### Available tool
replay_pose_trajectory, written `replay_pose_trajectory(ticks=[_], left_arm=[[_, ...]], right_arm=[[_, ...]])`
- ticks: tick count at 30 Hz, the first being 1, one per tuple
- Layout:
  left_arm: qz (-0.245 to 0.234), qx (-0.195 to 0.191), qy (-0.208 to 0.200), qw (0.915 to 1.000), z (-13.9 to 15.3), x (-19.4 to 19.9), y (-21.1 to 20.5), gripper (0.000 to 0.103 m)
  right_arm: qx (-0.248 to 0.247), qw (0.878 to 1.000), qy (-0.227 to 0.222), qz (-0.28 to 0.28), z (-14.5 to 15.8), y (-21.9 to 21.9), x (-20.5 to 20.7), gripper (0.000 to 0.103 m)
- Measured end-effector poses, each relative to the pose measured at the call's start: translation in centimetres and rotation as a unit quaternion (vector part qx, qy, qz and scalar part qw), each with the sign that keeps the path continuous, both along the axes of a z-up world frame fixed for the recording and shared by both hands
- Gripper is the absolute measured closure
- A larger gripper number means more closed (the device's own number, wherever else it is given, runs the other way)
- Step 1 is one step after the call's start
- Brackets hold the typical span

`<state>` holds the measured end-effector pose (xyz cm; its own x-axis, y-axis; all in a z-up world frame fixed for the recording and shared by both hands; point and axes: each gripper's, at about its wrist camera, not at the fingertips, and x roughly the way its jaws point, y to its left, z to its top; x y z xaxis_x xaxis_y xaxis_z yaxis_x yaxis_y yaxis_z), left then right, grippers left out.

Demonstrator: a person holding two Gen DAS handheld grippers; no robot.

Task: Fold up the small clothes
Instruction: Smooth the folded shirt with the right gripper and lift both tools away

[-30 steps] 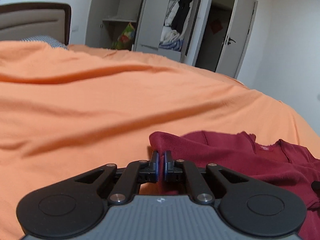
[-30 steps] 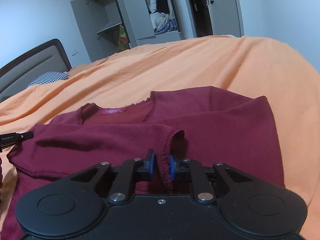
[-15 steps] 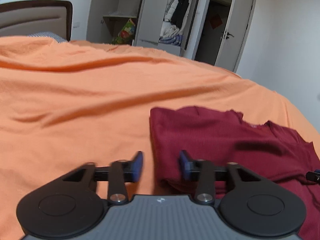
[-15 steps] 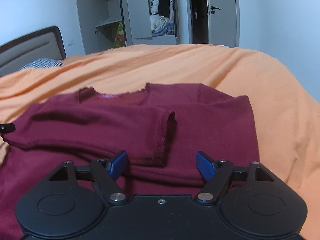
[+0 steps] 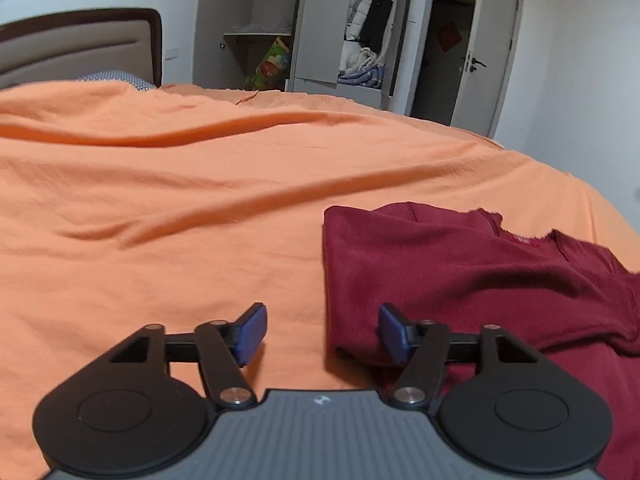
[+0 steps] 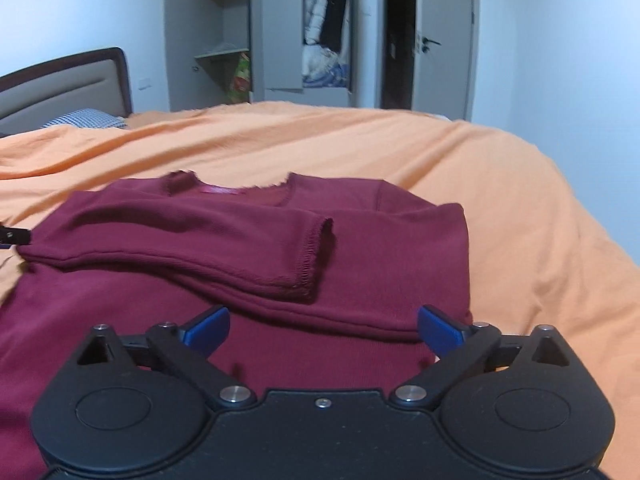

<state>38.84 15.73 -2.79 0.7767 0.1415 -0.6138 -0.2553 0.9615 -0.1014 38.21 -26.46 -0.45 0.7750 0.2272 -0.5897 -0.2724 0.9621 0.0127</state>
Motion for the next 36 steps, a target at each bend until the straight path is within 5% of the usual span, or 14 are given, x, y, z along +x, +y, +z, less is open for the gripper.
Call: replay_pose_trajectory(ticks=[2,8,15,22,36], left_arm=[[-0.002,0.01,0.0,0.9999,0.5,-1.0,-0.4,0.017],[-0.022,0.055,-0.019,0.9981,2.4,-5.2,-2.6,0.001],[-0.061,0.074,-0.031,0.9949,3.6,-10.6,-6.0,0.001],[-0.094,0.074,-0.033,0.9923,2.9,-15.3,-8.7,0.001],[-0.163,0.055,-0.022,0.9848,-0.3,-21.6,-13.7,0.001]], right_arm=[[0.002,1.0,-0.004,0.006,0.7,-0.3,-1.3,0.001],[0.0,0.999,-0.026,0.024,2.6,-1.0,-5.8,0.001],[-0.042,0.995,-0.055,0.071,3.3,-0.7,-12.5,0.001],[-0.119,0.979,-0.088,0.143,2.0,0.2,-19.9,0.001],[-0.215,0.958,-0.049,0.186,-3.6,-0.5,-27.6,0.001]])
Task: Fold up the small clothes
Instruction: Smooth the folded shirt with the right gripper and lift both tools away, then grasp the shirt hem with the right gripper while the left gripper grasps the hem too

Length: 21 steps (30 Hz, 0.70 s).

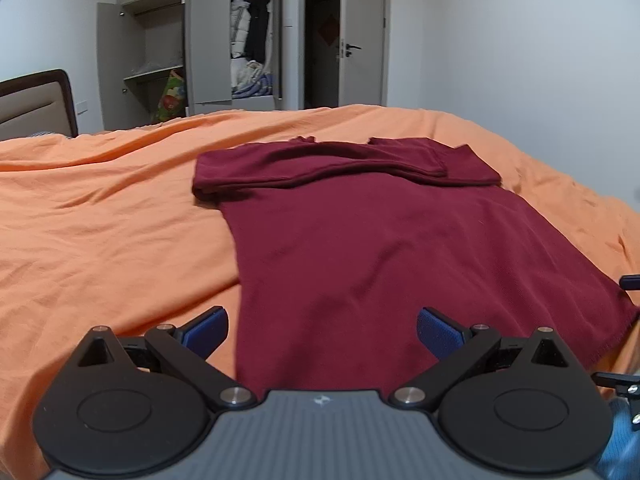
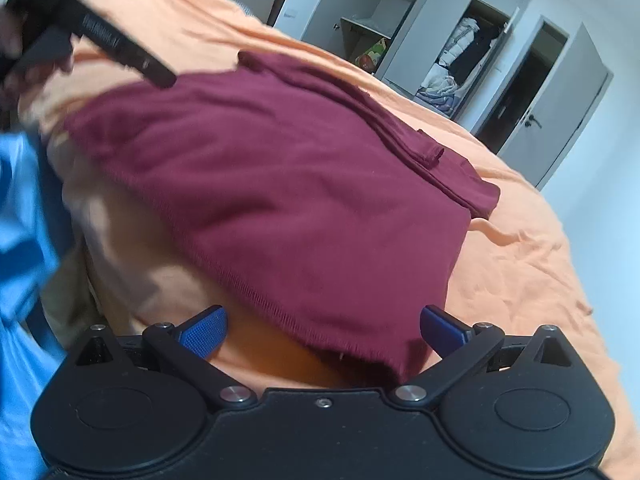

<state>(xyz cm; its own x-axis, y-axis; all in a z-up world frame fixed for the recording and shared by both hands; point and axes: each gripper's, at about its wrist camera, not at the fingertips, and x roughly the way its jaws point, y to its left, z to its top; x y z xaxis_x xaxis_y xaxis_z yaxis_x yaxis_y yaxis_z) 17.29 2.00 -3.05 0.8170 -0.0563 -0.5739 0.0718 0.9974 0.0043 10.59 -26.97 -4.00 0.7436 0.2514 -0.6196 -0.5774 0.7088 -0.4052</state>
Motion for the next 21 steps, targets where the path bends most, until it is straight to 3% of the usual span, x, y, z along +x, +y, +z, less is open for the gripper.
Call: replay_pose_trajectory(ticks=[5,8,14,18,21], left_arm=[[-0.019,0.001,-0.009,0.9998,0.3,-0.7,-1.0,0.001],[-0.031,0.0,-0.019,0.9993,0.8,-1.1,-1.5,0.001],[-0.072,-0.047,-0.034,0.9958,1.5,-2.5,-1.7,0.001],[-0.099,-0.041,-0.047,0.9931,1.6,-3.5,-2.5,0.001],[-0.137,-0.035,-0.061,0.9881,1.7,-4.3,-3.1,0.001]], right_arm=[[-0.031,0.998,-0.057,-0.013,-1.1,0.7,-1.0,0.003],[-0.035,0.996,-0.079,-0.002,-1.0,1.1,-1.3,0.011],[-0.042,0.994,-0.079,0.061,-1.1,2.3,-2.2,0.052],[-0.02,0.996,-0.061,0.066,-0.7,2.6,-2.0,0.086],[0.033,0.997,-0.047,0.046,1.3,2.3,-1.4,0.091]])
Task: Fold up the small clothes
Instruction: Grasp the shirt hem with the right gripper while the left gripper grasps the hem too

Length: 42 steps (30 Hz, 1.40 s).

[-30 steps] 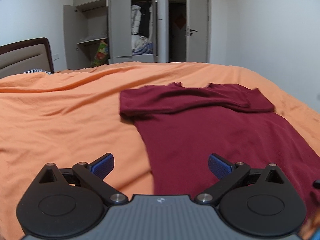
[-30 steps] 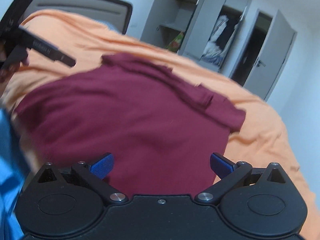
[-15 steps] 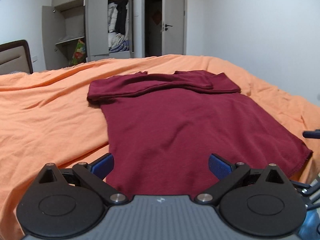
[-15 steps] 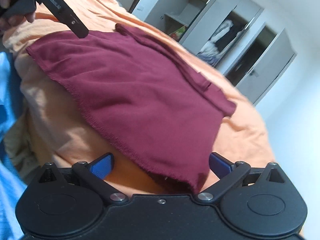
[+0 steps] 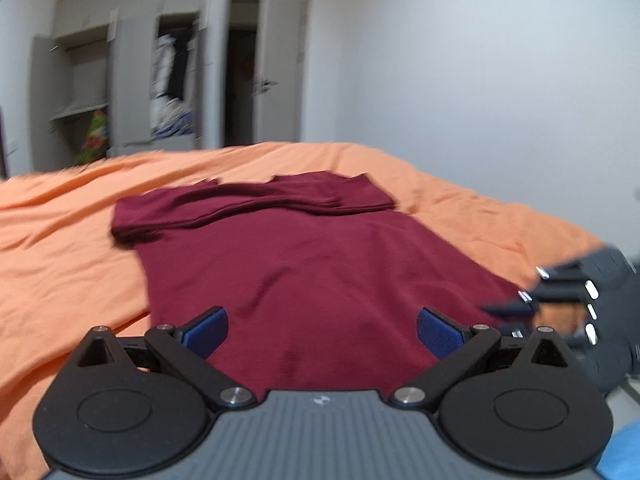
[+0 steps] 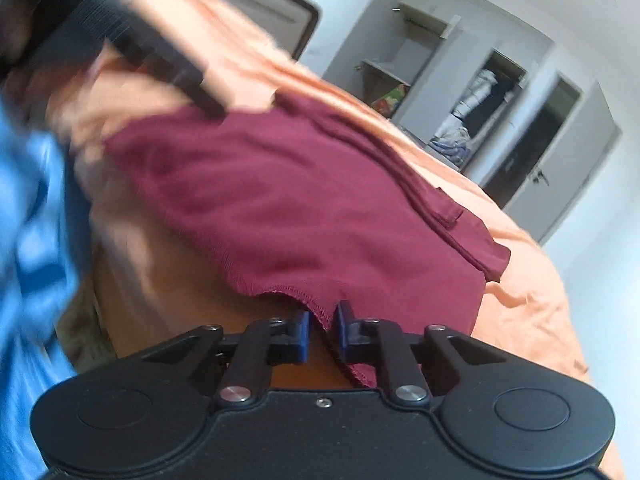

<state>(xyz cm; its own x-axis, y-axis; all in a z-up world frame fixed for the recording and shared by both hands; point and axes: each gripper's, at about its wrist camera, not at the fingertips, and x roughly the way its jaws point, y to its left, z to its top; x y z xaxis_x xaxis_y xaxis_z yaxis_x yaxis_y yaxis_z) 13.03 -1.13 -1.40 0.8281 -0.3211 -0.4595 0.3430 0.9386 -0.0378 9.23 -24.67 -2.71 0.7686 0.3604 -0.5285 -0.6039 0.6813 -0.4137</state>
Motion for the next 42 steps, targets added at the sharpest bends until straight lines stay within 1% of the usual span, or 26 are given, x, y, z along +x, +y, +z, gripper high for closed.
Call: replay_pose_trajectory(ticks=[4,7,10,12,13,14,15,17,18,19,20,21,22,23,25,29,32,34,36,38,39,41,42], left_arm=[[-0.045,0.005,0.001,0.999,-0.1,-0.5,-1.1,0.001],[-0.063,0.011,0.007,0.9979,-0.5,-0.6,-2.0,0.001],[-0.052,0.038,0.012,0.9978,-1.3,-0.1,-3.1,0.001],[-0.041,0.059,0.014,0.9973,-1.8,0.5,-3.7,0.002],[-0.035,0.068,0.019,0.9969,-2.0,0.8,-4.0,0.006],[-0.031,0.075,0.024,0.9964,-2.3,1.2,-4.1,0.013],[-0.029,0.078,0.03,0.9961,-2.5,1.4,-4.2,0.017],[-0.018,0.08,0.043,0.9957,-2.9,2.0,-4.0,0.029],[-0.011,0.081,0.049,0.9955,-3.0,2.1,-3.8,0.031],[-0.001,0.083,0.052,0.9952,-3.2,2.3,-3.6,0.041],[0.009,0.087,0.053,0.9947,-3.2,2.4,-3.4,0.053],[0.021,0.096,0.054,0.9937,-3.3,2.3,-3.1,0.057],[0.035,0.108,0.054,0.9921,-3.4,2.4,-2.9,0.065],[0.048,0.117,0.053,0.9905,-3.5,2.4,-2.6,0.069],[0.063,0.127,0.051,0.9886,-3.5,2.1,-1.6,0.069],[0.076,0.148,0.047,0.9849,-3.4,1.2,-0.4,0.07],[0.078,0.179,0.034,0.9801,-3.4,0.3,0.0,0.07],[0.074,0.201,0.025,0.9764,-3.7,-0.2,0.0,0.07],[0.07,0.219,0.022,0.973,-3.9,-0.4,-0.1,0.08],[0.07,0.224,0.019,0.9719,-3.9,-0.6,-0.2,0.09],[0.071,0.224,0.016,0.9718,-3.8,-0.6,-0.1,0.092],[0.078,0.225,0.004,0.9713,-3.4,-0.8,0.1,0.093],[0.08,0.227,-0.004,0.9706,-3.3,-0.8,0.1,0.093]], right_arm=[[0.086,0.996,0.031,-0.023,3.1,-1.1,2.2,0.092],[0.136,0.989,0.053,-0.037,4.7,-1.7,3.7,0.092],[0.183,0.979,0.076,-0.047,5.7,-2.3,4.9,0.092],[0.198,0.976,0.08,-0.05,6.1,-2.6,5.4,0.092],[0.202,0.975,0.08,-0.051,6.2,-2.7,5.7,0.092],[0.206,0.974,0.08,-0.053,6.3,-2.9,5.9,0.092],[0.21,0.973,0.081,-0.056,6.4,-3.0,6.0,0.092],[0.221,0.97,0.084,-0.063,6.5,-3.3,6.0,0.092],[0.225,0.968,0.084,-0.066,6.5,-3.5,5.9,0.092],[0.228,0.967,0.084,-0.07,6.4,-3.6,5.8,0.092],[0.23,0.967,0.083,-0.073,6.4,-3.8,5.7,0.092],[0.233,0.966,0.083,-0.077,6.4,-3.9,5.6,0.092],[0.236,0.965,0.084,-0.08,6.3,-4.0,5.4,0.092],[0.238,0.964,0.085,-0.081,6.3,-4.2,5.3,0.092],[0.234,0.965,0.083,-0.083,6.2,-4.1,5.1,0.092],[0.204,0.972,0.08,-0.085,5.4,-3.8,4.2,0.092],[0.152,0.982,0.071,-0.091,3.9,-3.4,3.4,0.09],[0.116,0.986,0.066,-0.099,2.6,-3.1,2.8,0.084],[0.081,0.989,0.058,-0.107,1.3,-2.9,2.3,0.08],[0.054,0.991,0.05,-0.113,0.1,-2.9,2.0,0.08],[0.046,0.991,0.047,-0.115,-0.3,-2.9,1.8,0.08],[0.046,0.991,0.041,-0.118,-0.6,-3.2,1.6,0.082],[0.047,0.991,0.037,-0.12,-0.5,-3.3,1.5,0.087]])
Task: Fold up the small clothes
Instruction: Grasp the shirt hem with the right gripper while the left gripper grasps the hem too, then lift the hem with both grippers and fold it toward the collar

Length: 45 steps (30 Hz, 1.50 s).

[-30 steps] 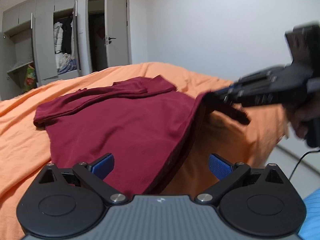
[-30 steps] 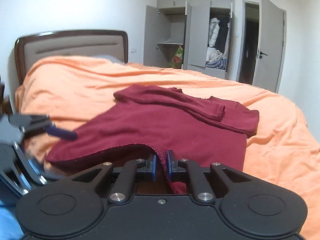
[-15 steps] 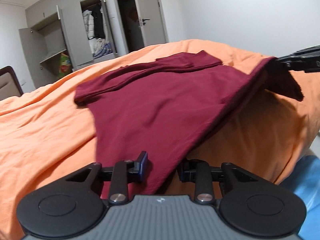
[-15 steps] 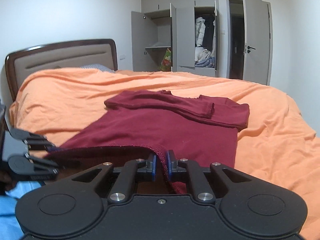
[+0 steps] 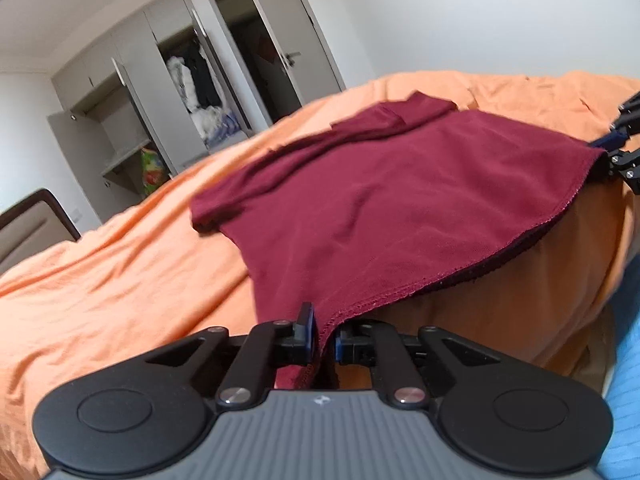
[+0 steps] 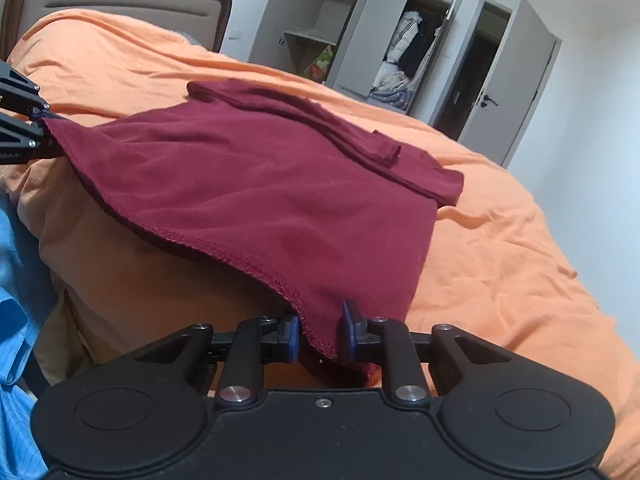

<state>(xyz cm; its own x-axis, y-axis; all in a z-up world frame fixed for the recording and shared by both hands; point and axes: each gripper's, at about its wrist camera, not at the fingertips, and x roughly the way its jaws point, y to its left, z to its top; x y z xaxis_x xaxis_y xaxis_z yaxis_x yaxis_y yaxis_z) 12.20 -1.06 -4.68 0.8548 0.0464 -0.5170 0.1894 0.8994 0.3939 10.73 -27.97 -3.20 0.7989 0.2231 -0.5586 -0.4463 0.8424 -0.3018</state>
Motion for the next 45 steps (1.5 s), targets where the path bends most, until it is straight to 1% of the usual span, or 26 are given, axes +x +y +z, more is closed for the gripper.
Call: replay_pose_trajectory(ticks=[1,2,3,6,8,10,12,14,16,17,19,20,23,25,27,30,33,36,38,41,43,45], left_arm=[[0.0,0.004,-0.009,0.9999,0.2,-0.1,0.0,0.093],[-0.001,0.008,-0.018,0.9998,0.4,-0.3,0.0,0.097],[-0.004,0.013,-0.026,0.9996,0.6,-0.5,-0.1,0.099],[-0.001,0.02,-0.061,0.9979,1.6,-1.1,-0.3,0.1],[0.0,0.013,-0.09,0.9958,2.8,-1.6,-0.2,0.1],[-0.001,-0.004,-0.116,0.9932,4.1,-2.0,0.3,0.1],[-0.003,-0.017,-0.135,0.9906,5.5,-2.3,0.7,0.1],[-0.01,-0.021,-0.148,0.9887,6.8,-2.7,0.9,0.1],[-0.021,-0.029,-0.15,0.9881,8.2,-3.3,1.4,0.1],[-0.028,-0.039,-0.146,0.9881,8.9,-3.8,1.9,0.1],[-0.049,-0.061,-0.136,0.9877,10.4,-4.7,3.2,0.1],[-0.058,-0.066,-0.128,0.9879,10.9,-5.3,3.9,0.1],[-0.08,-0.067,-0.1,0.9896,12.3,-6.8,5.8,0.1],[-0.098,-0.077,-0.085,0.9886,13.3,-7.4,6.8,0.1],[-0.111,-0.08,-0.077,0.9876,13.9,-7.2,7.3,0.1],[-0.116,-0.079,-0.081,0.9868,14.7,-5.2,7.5,0.1],[-0.12,-0.08,-0.085,0.9859,15.9,-2.3,7.6,0.1],[-0.127,-0.067,-0.094,0.9851,17.5,1.4,7.7,0.1],[-0.136,-0.053,-0.101,0.9841,18.4,4.4,7.5,0.1],[-0.145,-0.041,-0.096,0.984,19.2,9.4,7.1,0.1],[-0.149,-0.032,-0.091,0.9841,19.3,12.6,6.9,0.1],[-0.152,-0.025,-0.083,0.9846,18.7,15.9,6.6,0.1]], right_arm=[[-0.002,1.0,-0.009,-0.003,0.1,0.0,-0.2,0.093],[-0.005,1.0,-0.019,-0.003,0.2,0.1,-0.4,0.095],[-0.008,0.999,-0.031,-0.005,0.4,0.1,-0.6,0.098],[-0.005,0.997,-0.076,-0.015,1.4,0.1,-1.5,0.1],[0.01,0.994,-0.106,-0.026,2.5,-0.3,-2.2,0.1],[0.022,0.989,-0.138,-0.038,3.8,-0.6,-3.0,0.1],[0.035,0.985,-0.162,-0.047,5.1,-1.0,-3.6,0.1],[0.048,0.981,-0.181,-0.047,6.3,-1.3,-4.3,0.1],[0.053,0.98,-0.186,-0.038,7.5,-1.3,-5.1,0.1],[0.059,0.98,-0.187,-0.032,8.2,-1.4,-5.6,0.1],[0.07,0.981,-0.181,-0.013,9.9,-1.7,-6.8,0.1],[0.075,0.982,-0.175,-0.002,10.6,-1.9,-7.3,0.1],[0.089,0.986,-0.137,0.04,13.1,-2.9,-8.9,0.1],[0.089,0.987,-0.115,0.063,14.2,-3.3,-9.5,0.1],[0.09,0.988,-0.1,0.077,15.0,-3.5,-9.4,0.1],[0.095,0.987,-0.101,0.08,15.6,-3.4,-8.0,0.1],[0.093,0.986,-0.116,0.077,16.8,-2.9,-5.2,0.1],[0.074,0.985,-0.139,0.07,17.8,-2.7,-1.8,0.1],[0.07,0.985,-0.144,0.068,18.5,-2.8,1.3,0.1],[0.054,0.985,-0.149,0.069,19.0,-2.6,6.3,0.1],[0.046,0.986,-0.144,0.068,19.0,-2.3,9.8,0.1],[0.036,0.988,-0.135,0.063,18.7,-1.8,13.5,0.1]])
